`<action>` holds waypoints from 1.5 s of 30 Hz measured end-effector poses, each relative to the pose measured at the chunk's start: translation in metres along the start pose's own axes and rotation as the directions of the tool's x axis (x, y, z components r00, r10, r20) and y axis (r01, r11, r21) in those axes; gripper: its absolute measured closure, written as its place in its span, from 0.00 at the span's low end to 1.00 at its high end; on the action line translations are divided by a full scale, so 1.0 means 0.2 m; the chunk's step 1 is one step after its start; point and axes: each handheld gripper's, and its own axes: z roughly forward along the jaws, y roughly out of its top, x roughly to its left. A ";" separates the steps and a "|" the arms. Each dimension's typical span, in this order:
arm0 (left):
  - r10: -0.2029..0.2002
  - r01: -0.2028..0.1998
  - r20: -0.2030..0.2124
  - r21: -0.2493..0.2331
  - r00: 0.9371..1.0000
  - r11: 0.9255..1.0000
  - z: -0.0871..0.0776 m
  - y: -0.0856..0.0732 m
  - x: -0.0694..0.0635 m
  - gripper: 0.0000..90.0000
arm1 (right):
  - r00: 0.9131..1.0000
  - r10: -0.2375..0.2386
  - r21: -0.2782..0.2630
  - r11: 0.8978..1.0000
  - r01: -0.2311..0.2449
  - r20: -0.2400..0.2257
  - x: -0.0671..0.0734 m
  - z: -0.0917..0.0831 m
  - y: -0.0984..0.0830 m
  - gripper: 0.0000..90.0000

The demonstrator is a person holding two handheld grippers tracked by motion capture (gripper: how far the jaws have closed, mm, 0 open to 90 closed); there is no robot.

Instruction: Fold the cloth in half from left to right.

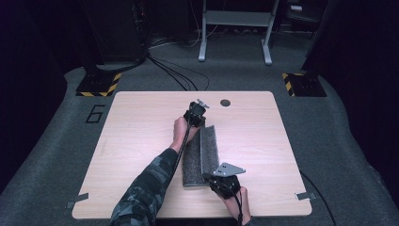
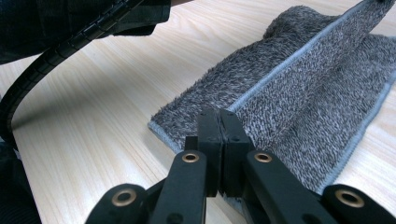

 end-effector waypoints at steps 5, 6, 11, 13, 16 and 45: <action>0.003 -0.003 0.006 0.000 1.000 1.000 0.02 0.01 -0.02 0.98 | 1.000 0.007 0.004 1.000 -0.007 0.017 -0.01 0.00 -0.02 0.99; 0.004 -0.004 0.006 -0.001 1.000 1.000 0.02 0.01 -0.03 0.98 | 1.000 0.011 0.005 1.000 -0.011 0.023 -0.01 -0.01 -0.02 0.99; 0.009 -0.009 0.011 0.000 1.000 1.000 0.04 0.02 -0.05 0.97 | 0.999 0.013 0.017 1.000 -0.013 0.038 -0.02 -0.02 -0.04 0.98; 0.007 -0.007 0.018 0.004 1.000 1.000 0.05 0.02 -0.05 0.97 | 0.999 0.013 0.022 1.000 -0.014 0.042 -0.02 -0.02 -0.04 0.98; 0.013 -0.014 0.020 0.001 1.000 1.000 0.06 0.03 -0.07 0.97 | 0.998 0.011 0.027 1.000 -0.013 0.066 -0.03 -0.03 -0.06 0.98; -0.066 0.066 0.001 0.005 0.998 0.998 -0.10 -0.10 0.11 0.29 | 0.970 0.112 0.041 0.991 -0.124 0.216 -0.20 -0.11 -0.08 0.31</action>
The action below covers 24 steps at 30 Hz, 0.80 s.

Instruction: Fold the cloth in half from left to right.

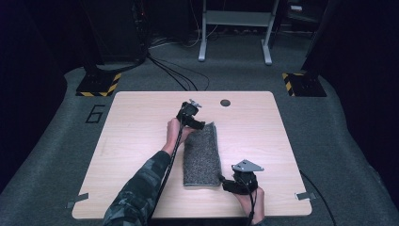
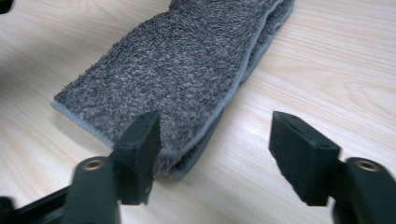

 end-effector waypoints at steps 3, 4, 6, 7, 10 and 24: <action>-0.016 0.017 -0.021 0.049 1.000 0.999 0.01 -0.09 0.06 0.29 | 1.000 -0.027 0.036 0.999 0.027 0.008 0.00 0.07 0.01 0.28; -0.016 0.017 -0.021 0.049 1.000 0.999 0.01 -0.09 0.06 0.29 | 1.000 -0.027 0.036 0.999 0.027 0.008 0.00 0.07 0.01 0.28; -0.027 0.030 -0.037 0.080 0.999 0.996 0.03 -0.15 0.10 0.28 | 0.999 -0.051 0.087 0.995 0.049 0.019 -0.01 0.12 -0.01 0.29; -0.032 0.035 -0.042 0.085 0.999 0.996 0.03 -0.17 0.10 0.28 | 0.998 -0.055 0.097 0.994 0.052 0.029 -0.01 0.13 -0.02 0.29; -0.039 0.044 -0.052 0.087 0.998 0.995 0.05 -0.19 0.12 0.28 | 0.999 -0.037 0.123 0.992 0.033 0.031 -0.01 0.15 -0.04 0.29; -0.062 0.064 -0.030 0.069 0.998 0.996 0.07 -0.26 0.15 0.27 | 0.998 -0.059 0.116 0.992 0.057 0.015 0.02 0.10 -0.11 0.29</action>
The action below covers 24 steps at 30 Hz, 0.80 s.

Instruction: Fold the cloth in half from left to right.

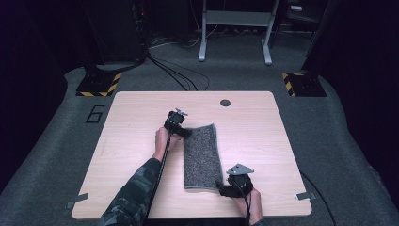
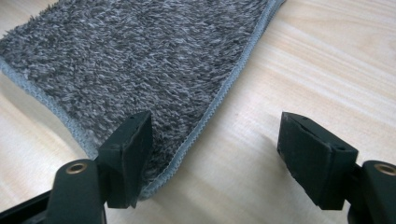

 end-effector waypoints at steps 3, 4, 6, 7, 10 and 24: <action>-0.004 0.004 0.009 -0.007 1.000 1.000 0.00 -0.01 -0.01 0.27 | 1.000 0.006 0.004 1.000 -0.006 -0.005 0.02 -0.01 -0.01 0.29; -0.004 0.004 0.009 -0.007 1.000 1.000 0.00 -0.01 -0.01 0.27 | 1.000 -0.004 0.005 1.000 0.004 -0.006 0.02 -0.01 -0.01 0.29; -0.001 0.001 0.019 -0.005 1.000 1.000 0.00 -0.01 0.00 0.27 | 1.000 -0.011 0.005 1.000 0.011 -0.008 0.03 -0.02 -0.01 0.30; -0.003 0.003 0.025 -0.004 1.000 1.000 -0.01 -0.01 0.00 0.26 | 1.000 0.001 0.009 1.000 0.000 -0.006 0.04 -0.02 -0.02 0.29; -0.004 0.004 0.032 -0.007 0.999 1.000 -0.01 -0.02 -0.01 0.25 | 1.000 -0.018 0.006 1.000 0.018 -0.015 0.04 -0.03 -0.02 0.29; -0.048 0.054 0.102 -0.054 0.994 0.997 -0.15 -0.08 0.02 0.21 | 0.996 0.012 -0.052 0.999 -0.016 -0.085 -0.10 -0.03 0.18 0.26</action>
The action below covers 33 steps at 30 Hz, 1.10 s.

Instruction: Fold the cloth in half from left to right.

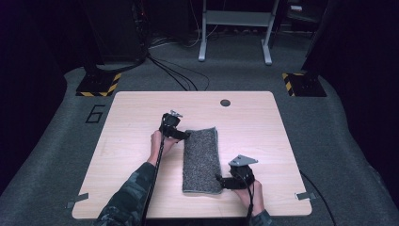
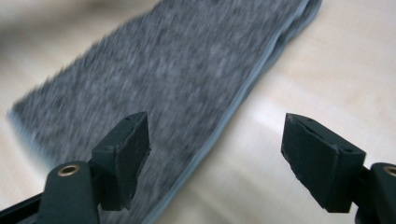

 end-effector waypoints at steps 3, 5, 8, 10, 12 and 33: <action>-0.021 0.021 0.009 0.003 1.000 1.000 0.00 -0.01 0.01 0.21 | 1.000 0.006 -0.022 1.000 -0.007 -0.013 -0.08 0.05 0.10 0.26; -0.025 0.024 0.016 0.003 1.000 1.000 0.00 -0.02 0.01 0.21 | 1.000 0.011 -0.009 1.000 -0.012 -0.022 -0.14 0.10 0.16 0.26; -0.027 0.027 0.019 -0.001 0.999 1.000 0.01 -0.02 0.00 0.21 | 1.000 0.021 0.006 1.000 -0.021 -0.023 -0.21 0.16 0.25 0.27; -0.028 0.028 0.025 0.001 0.999 1.000 0.01 -0.01 0.00 0.19 | 0.999 0.030 0.016 0.999 -0.030 -0.017 -0.24 0.20 0.30 0.28; -0.024 0.024 0.028 0.006 0.999 1.000 0.01 -0.01 -0.01 0.17 | 0.999 0.033 0.016 0.999 -0.033 -0.009 -0.26 0.22 0.32 0.28; -0.033 0.033 0.046 0.010 0.998 0.999 0.10 0.00 -0.03 0.33 | 0.998 0.047 0.148 0.988 -0.051 0.029 -0.45 0.60 0.55 0.56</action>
